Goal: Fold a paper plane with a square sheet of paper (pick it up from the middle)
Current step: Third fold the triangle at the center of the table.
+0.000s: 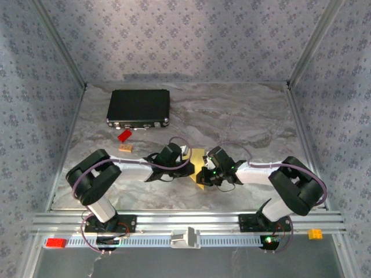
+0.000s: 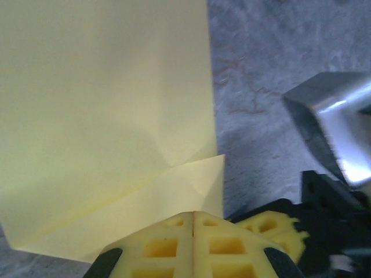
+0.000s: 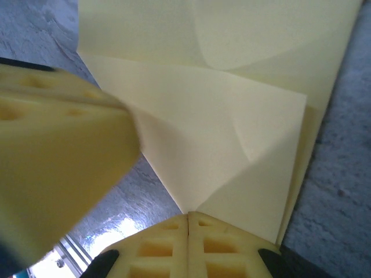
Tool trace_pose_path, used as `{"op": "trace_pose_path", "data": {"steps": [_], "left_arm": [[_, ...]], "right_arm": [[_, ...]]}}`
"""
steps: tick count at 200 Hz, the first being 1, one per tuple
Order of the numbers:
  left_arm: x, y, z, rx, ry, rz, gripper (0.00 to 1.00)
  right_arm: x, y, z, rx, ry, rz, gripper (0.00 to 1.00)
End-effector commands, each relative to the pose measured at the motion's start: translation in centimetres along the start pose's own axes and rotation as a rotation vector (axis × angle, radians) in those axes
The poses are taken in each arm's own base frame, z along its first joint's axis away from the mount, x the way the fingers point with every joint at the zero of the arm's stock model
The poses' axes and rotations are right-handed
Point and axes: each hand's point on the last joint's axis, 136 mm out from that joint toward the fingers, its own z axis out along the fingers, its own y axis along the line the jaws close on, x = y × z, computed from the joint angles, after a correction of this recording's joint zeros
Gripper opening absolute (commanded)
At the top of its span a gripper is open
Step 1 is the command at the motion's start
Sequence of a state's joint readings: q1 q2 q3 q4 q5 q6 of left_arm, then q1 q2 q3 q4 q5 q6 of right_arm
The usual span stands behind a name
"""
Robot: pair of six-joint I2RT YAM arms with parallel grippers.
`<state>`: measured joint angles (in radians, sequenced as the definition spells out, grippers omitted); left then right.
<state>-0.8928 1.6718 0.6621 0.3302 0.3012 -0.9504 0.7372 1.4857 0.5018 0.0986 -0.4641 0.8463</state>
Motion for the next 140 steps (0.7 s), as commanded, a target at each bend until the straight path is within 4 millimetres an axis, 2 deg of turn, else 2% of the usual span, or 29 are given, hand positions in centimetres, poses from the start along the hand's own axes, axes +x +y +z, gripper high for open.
{"op": "trace_pose_path", "data": {"steps": [1, 39, 113, 140], "left_arm": [[0.6, 1.6, 1.0, -0.039, 0.003, -0.043, 0.02], [0.5, 4.2, 1.2, -0.098, -0.004, -0.056, 0.01], [-2.0, 5.8, -0.5, -0.058, -0.027, -0.041, 0.03], [-2.6, 7.1, -1.0, -0.062, -0.047, -0.065, 0.03]], "right_arm": [[1.9, -3.6, 0.1, 0.123, 0.041, 0.07, 0.0], [2.2, -4.0, 0.1, 0.132, 0.047, 0.074, 0.0], [2.5, -4.5, 0.0, 0.144, 0.051, 0.08, 0.0], [2.6, -4.4, 0.0, 0.141, 0.054, 0.077, 0.0]]}}
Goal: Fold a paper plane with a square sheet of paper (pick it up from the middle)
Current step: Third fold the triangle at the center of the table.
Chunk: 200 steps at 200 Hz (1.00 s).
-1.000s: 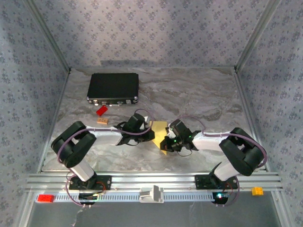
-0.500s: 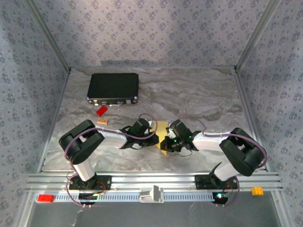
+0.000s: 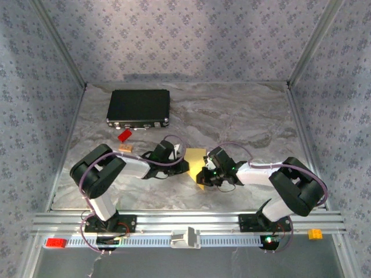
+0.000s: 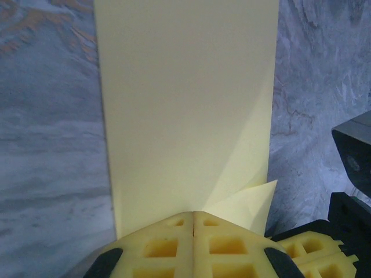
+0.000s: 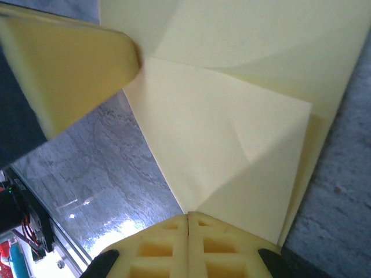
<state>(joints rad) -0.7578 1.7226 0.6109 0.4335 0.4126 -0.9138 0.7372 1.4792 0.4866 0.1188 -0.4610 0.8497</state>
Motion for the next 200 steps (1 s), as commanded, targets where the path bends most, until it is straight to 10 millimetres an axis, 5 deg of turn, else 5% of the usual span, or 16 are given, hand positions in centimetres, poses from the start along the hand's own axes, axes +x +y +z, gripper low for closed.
{"op": "trace_pose_path", "data": {"steps": [1, 56, 109, 135, 167, 200], "left_arm": [[-0.7, 3.9, -0.7, -0.096, -0.04, -0.014, 0.03], [-2.3, 3.9, -2.3, -0.08, -0.082, -0.038, 0.04], [-3.0, 1.5, -5.2, -0.062, -0.146, -0.009, 0.06], [-2.7, 0.9, -6.9, -0.083, -0.184, 0.012, 0.08], [-2.5, 1.1, -8.8, -0.1, -0.247, 0.012, 0.15], [-2.2, 1.4, -9.4, -0.112, -0.257, 0.014, 0.22]], "right_arm": [[2.5, -4.3, 0.0, 0.147, 0.064, 0.079, 0.0], [2.4, -3.7, -0.2, 0.122, 0.083, 0.048, 0.0], [0.7, -0.2, -2.0, 0.036, 0.092, -0.096, 0.0], [-1.7, 1.7, -4.6, 0.041, -0.012, -0.134, 0.12], [-4.7, -0.7, -7.7, 0.155, -0.148, -0.116, 0.32], [-5.3, 0.0, -7.0, 0.068, -0.126, -0.087, 0.43]]}}
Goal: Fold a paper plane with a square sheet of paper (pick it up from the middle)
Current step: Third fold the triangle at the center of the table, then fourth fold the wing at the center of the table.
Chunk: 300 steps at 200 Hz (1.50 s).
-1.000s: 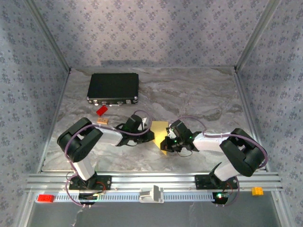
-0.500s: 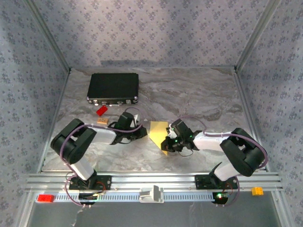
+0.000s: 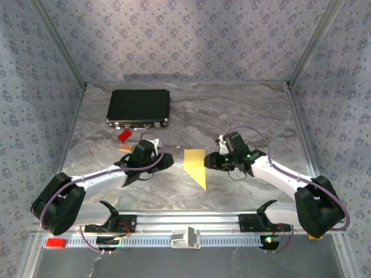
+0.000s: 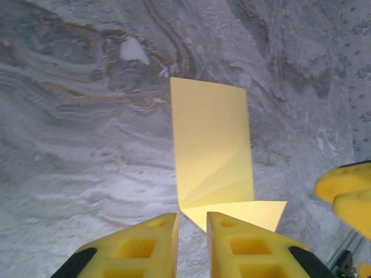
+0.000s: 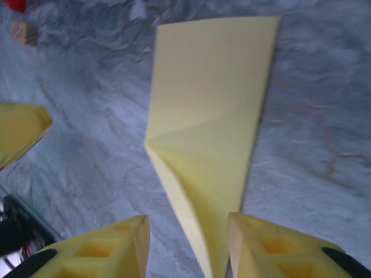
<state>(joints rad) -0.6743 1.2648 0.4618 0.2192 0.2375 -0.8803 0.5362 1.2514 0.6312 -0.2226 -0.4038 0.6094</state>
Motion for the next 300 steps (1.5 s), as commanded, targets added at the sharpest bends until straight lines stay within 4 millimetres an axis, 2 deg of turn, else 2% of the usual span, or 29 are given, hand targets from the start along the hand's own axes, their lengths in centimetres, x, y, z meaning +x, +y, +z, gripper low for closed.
{"op": "trace_pose_path", "data": {"steps": [1, 48, 86, 169, 218, 300], "left_arm": [[0.3, 1.0, -0.4, -0.046, -0.005, 0.008, 0.22], [0.5, 1.0, -0.1, -0.04, 0.01, 0.004, 0.24], [0.6, 1.1, 0.3, -0.044, 0.024, 0.002, 0.26], [0.8, -0.1, 1.9, -0.002, 0.084, -0.029, 0.29], [0.8, -0.2, 2.3, -0.009, 0.104, -0.033, 0.29], [1.0, -0.4, 3.0, 0.003, 0.129, -0.046, 0.29]], "right_arm": [[0.9, -0.3, 0.7, -0.003, 0.065, 0.016, 0.43], [1.8, 0.6, 2.4, -0.032, 0.124, 0.0, 0.43], [1.8, 0.8, 2.6, -0.033, 0.128, -0.016, 0.44], [2.6, 0.8, 3.7, -0.051, 0.181, -0.04, 0.43], [2.8, 0.3, 3.8, -0.037, 0.181, -0.044, 0.39], [2.9, 0.2, 4.2, -0.046, 0.186, -0.04, 0.24]]}}
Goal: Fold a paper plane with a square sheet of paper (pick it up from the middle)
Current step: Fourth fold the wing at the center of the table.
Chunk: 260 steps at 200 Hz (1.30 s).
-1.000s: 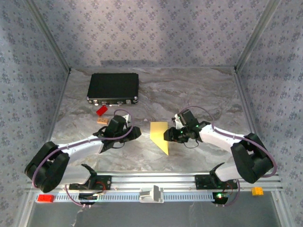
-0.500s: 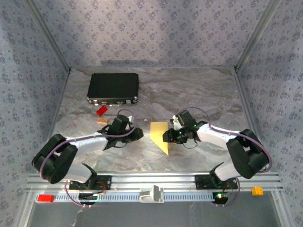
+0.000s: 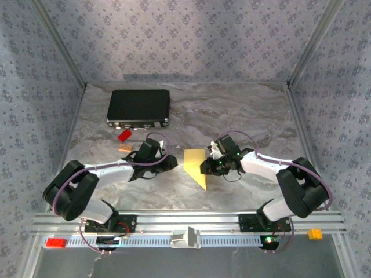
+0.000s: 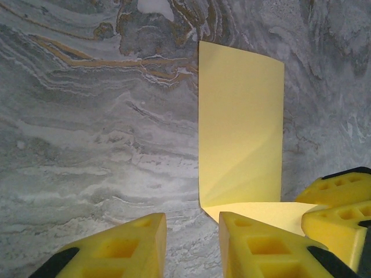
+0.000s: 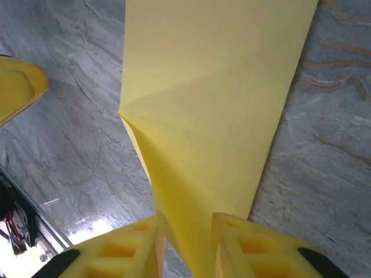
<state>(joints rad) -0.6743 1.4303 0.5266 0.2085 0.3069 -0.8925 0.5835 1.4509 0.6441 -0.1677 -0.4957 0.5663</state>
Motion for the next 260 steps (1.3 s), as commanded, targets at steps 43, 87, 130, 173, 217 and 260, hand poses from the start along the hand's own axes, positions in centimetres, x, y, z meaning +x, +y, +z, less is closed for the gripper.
{"op": "trace_pose_path", "data": {"steps": [43, 87, 130, 173, 217, 260], "left_arm": [[-0.6, -2.2, 0.8, 0.067, 0.029, -0.006, 0.33], [-1.1, -3.3, 1.2, 0.099, 0.041, -0.007, 0.39], [-1.5, -4.5, 1.6, 0.142, 0.053, -0.01, 0.49], [-2.1, -5.5, 2.6, 0.197, 0.084, -0.027, 0.54], [-2.2, -5.6, 3.8, 0.206, 0.107, -0.05, 0.54], [-2.2, -5.3, 4.7, 0.208, 0.119, -0.075, 0.51]], "right_arm": [[-0.1, 0.5, 0.0, -0.029, 0.001, -0.026, 0.16], [-0.4, 0.5, -0.6, -0.063, -0.024, -0.019, 0.11], [-0.7, 0.6, -1.3, -0.091, -0.049, -0.016, 0.1], [-0.8, 0.3, -1.7, -0.108, -0.074, -0.001, 0.09], [-0.8, 0.2, -1.7, -0.112, -0.077, 0.005, 0.09], [-0.8, 0.2, -1.8, -0.112, -0.078, 0.008, 0.09]]}}
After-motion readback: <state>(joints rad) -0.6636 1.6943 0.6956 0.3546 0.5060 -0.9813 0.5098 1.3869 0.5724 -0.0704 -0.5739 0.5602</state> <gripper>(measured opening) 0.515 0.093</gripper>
